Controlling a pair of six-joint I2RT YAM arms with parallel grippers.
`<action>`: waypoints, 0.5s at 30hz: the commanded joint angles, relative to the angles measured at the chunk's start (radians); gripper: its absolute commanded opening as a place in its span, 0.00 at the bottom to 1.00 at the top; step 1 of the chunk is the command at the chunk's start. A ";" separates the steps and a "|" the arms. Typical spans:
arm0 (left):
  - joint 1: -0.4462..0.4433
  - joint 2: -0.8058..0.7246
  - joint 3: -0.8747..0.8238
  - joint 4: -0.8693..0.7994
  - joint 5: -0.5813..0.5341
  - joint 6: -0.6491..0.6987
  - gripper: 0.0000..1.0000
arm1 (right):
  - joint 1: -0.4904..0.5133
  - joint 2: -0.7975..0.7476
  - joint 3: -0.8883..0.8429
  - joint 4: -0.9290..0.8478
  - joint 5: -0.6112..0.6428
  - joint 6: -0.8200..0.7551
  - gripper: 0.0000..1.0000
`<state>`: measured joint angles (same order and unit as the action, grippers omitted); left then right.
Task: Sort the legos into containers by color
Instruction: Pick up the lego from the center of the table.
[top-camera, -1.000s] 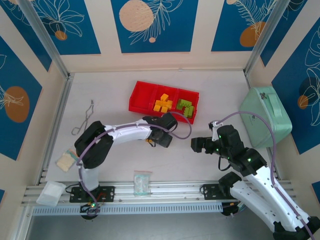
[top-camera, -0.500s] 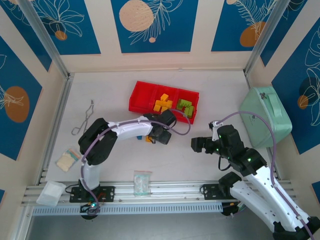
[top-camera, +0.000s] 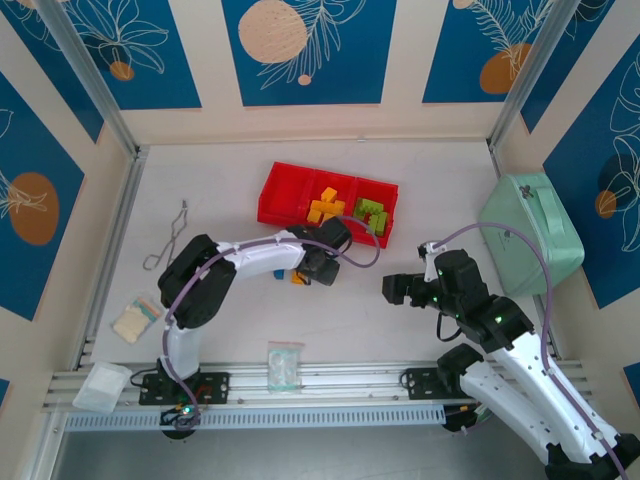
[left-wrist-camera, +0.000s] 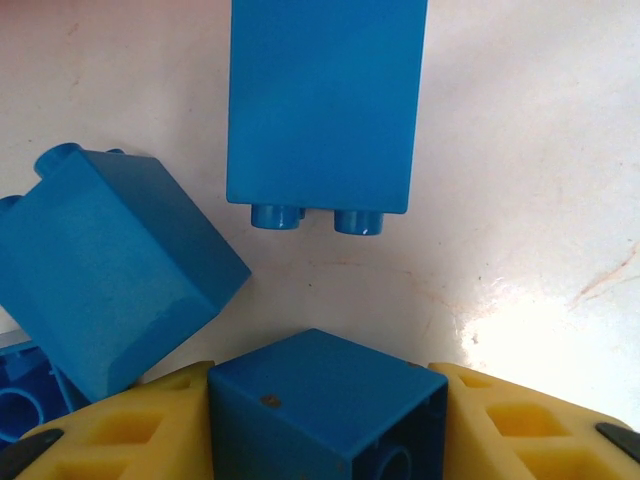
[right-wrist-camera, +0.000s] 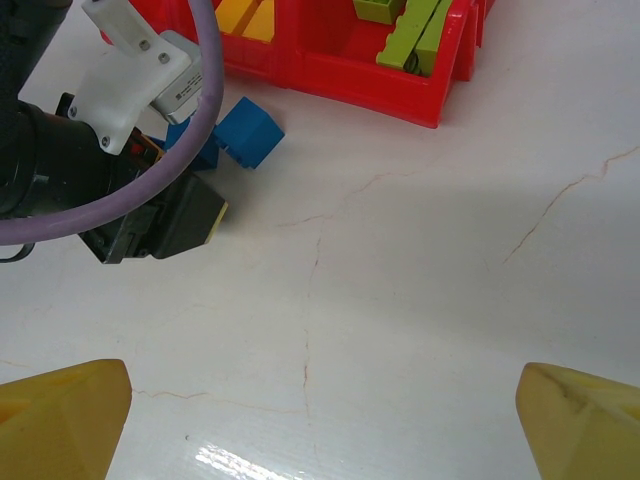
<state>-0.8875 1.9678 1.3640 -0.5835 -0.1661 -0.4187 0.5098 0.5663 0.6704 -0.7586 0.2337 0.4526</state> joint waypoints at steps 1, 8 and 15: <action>0.004 0.012 -0.006 -0.014 -0.006 -0.011 0.44 | -0.005 0.002 0.015 0.014 -0.022 -0.006 0.99; 0.001 -0.074 -0.010 -0.028 -0.034 -0.008 0.39 | -0.009 0.003 0.020 0.010 -0.022 -0.006 0.99; 0.021 -0.131 0.129 -0.096 -0.160 0.097 0.40 | -0.014 -0.005 0.029 -0.008 -0.007 0.000 0.99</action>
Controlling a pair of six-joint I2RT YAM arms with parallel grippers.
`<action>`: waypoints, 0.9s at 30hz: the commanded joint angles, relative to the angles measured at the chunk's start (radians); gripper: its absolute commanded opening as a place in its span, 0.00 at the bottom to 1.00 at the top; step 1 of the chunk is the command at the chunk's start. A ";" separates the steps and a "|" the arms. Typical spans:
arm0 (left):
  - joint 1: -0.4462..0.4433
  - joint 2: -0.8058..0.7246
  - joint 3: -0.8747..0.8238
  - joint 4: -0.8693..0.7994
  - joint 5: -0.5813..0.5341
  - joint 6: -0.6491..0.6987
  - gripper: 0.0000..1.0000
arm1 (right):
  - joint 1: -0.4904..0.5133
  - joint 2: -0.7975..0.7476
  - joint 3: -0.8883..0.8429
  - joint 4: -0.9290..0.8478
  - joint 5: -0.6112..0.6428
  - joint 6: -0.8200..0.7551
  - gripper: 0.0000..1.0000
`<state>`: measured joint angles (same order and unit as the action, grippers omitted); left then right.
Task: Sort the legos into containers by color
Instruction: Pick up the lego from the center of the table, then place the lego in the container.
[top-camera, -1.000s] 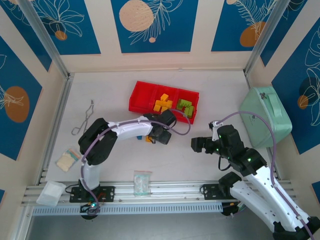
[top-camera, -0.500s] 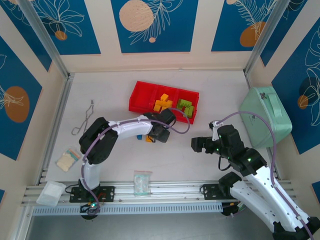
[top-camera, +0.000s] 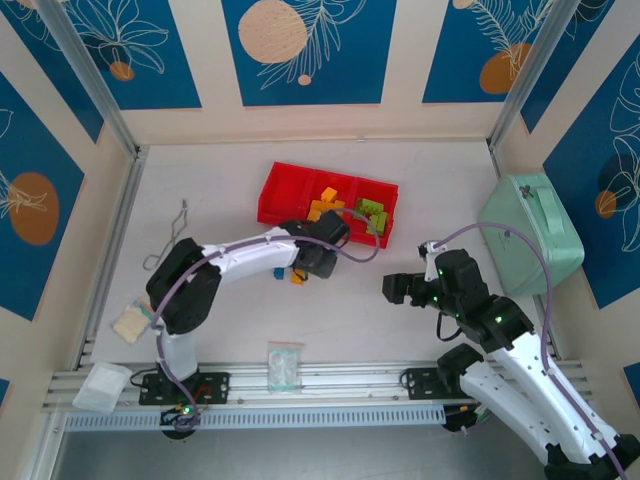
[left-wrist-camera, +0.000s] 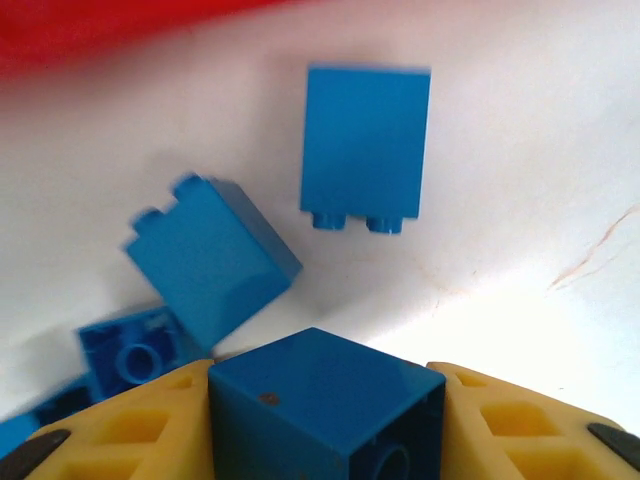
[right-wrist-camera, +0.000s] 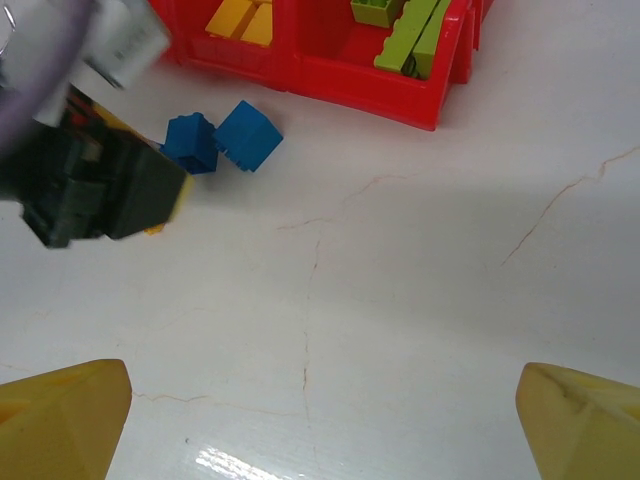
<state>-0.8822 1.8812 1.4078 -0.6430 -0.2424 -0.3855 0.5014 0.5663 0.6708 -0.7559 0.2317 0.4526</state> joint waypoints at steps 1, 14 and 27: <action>0.025 -0.037 0.115 -0.045 -0.091 0.080 0.40 | -0.006 -0.007 0.027 -0.012 -0.004 0.000 0.99; 0.202 0.227 0.490 0.033 -0.004 0.149 0.38 | -0.007 -0.038 0.039 -0.034 0.019 0.002 0.99; 0.236 0.307 0.568 0.097 0.102 0.119 0.61 | -0.024 -0.028 0.040 -0.032 0.011 -0.004 0.99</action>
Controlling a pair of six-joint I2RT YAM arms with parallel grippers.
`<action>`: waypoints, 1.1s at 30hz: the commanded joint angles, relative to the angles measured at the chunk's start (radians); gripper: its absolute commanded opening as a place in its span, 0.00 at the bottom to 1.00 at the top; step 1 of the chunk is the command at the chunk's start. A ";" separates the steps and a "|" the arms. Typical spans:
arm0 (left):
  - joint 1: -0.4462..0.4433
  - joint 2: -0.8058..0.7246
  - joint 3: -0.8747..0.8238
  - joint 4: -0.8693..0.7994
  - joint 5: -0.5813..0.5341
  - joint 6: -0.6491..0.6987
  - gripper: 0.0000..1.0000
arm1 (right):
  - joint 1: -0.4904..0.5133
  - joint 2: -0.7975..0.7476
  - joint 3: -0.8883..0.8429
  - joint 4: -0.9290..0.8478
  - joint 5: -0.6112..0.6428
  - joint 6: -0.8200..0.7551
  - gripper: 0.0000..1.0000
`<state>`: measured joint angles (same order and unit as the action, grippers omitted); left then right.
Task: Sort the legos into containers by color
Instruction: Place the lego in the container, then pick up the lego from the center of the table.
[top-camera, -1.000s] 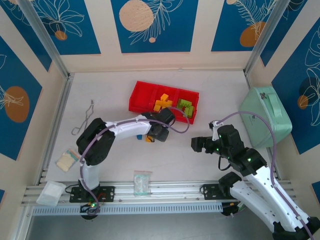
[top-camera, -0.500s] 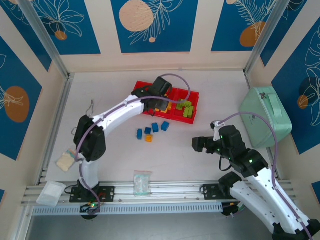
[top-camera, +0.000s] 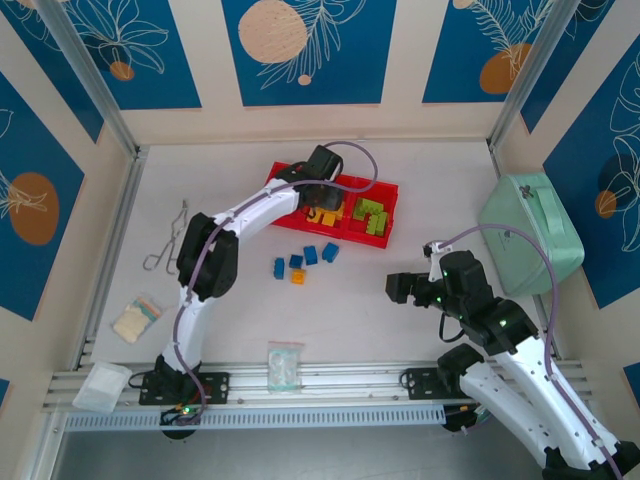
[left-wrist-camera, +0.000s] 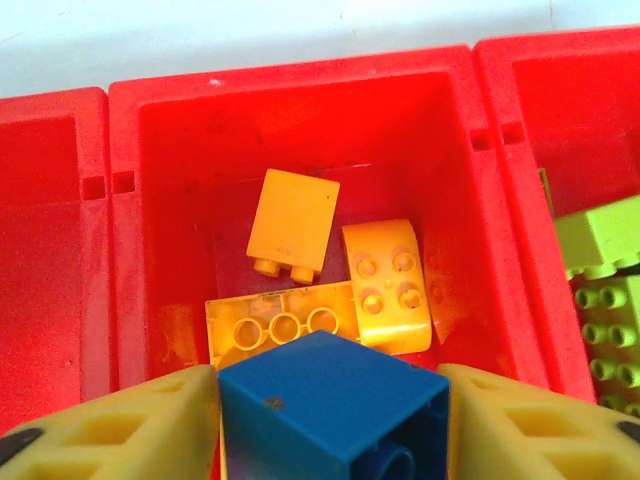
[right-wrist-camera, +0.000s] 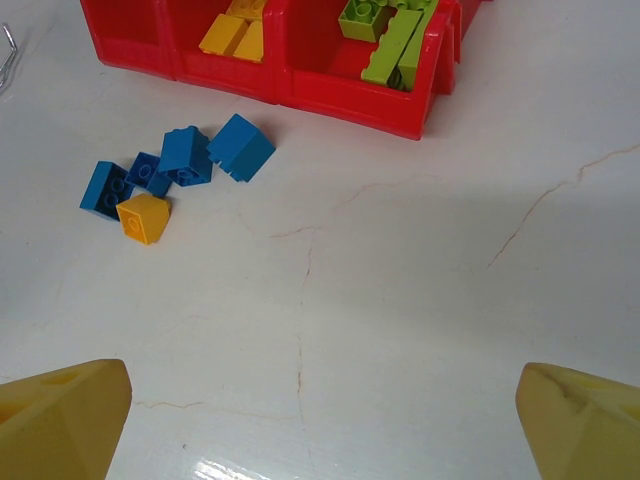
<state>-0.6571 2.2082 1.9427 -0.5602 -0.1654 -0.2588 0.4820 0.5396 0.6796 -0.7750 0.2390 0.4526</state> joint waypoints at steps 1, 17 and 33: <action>0.012 -0.028 0.029 0.012 0.021 -0.005 0.64 | -0.005 -0.001 0.031 -0.014 0.003 -0.005 0.99; -0.053 -0.520 -0.640 0.086 0.009 -0.099 0.88 | -0.003 0.003 0.022 -0.002 -0.001 0.003 0.99; -0.179 -0.618 -0.997 0.114 -0.025 -0.281 0.95 | -0.014 0.035 0.018 0.014 -0.035 -0.001 0.99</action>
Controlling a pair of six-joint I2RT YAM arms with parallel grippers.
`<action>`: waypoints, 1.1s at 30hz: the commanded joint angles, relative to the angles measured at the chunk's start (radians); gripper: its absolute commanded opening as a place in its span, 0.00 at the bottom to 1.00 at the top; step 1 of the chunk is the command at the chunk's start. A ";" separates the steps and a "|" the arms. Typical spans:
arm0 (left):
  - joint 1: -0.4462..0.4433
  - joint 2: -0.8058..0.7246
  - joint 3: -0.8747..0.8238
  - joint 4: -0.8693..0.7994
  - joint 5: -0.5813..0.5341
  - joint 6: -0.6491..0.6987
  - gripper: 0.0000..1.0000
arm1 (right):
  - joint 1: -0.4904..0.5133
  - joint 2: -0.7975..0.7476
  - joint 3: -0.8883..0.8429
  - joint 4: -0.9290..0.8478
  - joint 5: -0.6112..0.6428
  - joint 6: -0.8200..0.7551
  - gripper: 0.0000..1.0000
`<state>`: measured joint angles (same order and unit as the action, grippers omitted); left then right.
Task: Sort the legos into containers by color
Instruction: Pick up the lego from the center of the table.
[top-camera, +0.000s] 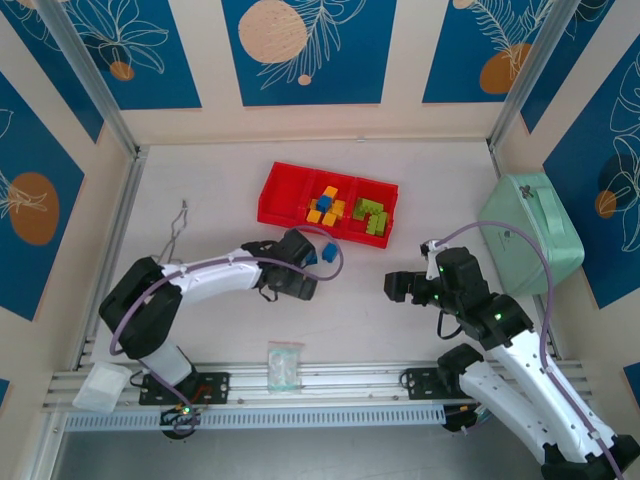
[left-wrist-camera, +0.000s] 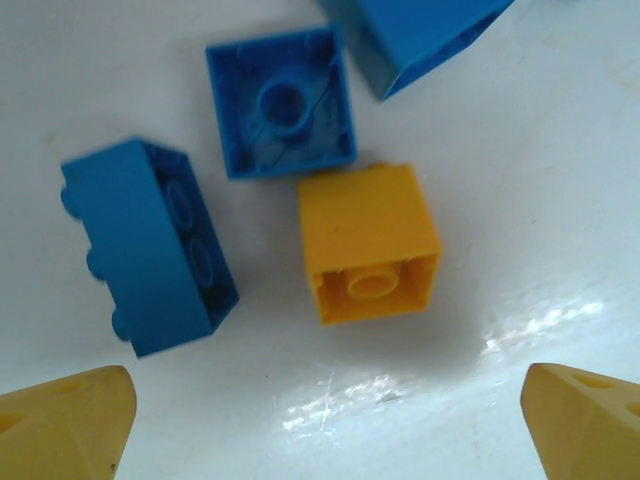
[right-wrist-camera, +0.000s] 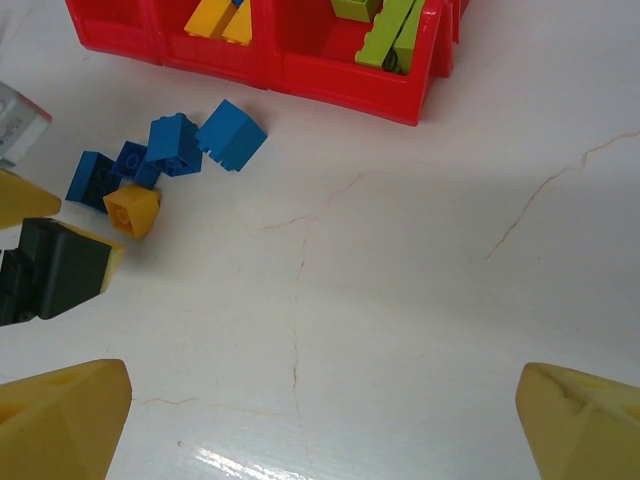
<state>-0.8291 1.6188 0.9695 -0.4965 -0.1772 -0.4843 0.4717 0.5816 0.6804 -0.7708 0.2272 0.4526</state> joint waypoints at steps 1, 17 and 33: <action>-0.007 -0.025 -0.032 0.073 -0.008 -0.067 0.92 | -0.004 -0.006 0.017 0.009 -0.022 -0.001 0.99; -0.051 0.099 0.009 0.175 -0.060 -0.157 0.70 | -0.002 -0.010 0.015 0.006 -0.019 0.010 0.99; -0.020 0.251 0.099 0.199 -0.085 -0.109 0.58 | -0.001 -0.008 0.010 0.015 -0.017 0.012 0.99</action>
<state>-0.8745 1.8095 1.0592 -0.3893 -0.2592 -0.6033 0.4717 0.5777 0.6804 -0.7704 0.2272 0.4534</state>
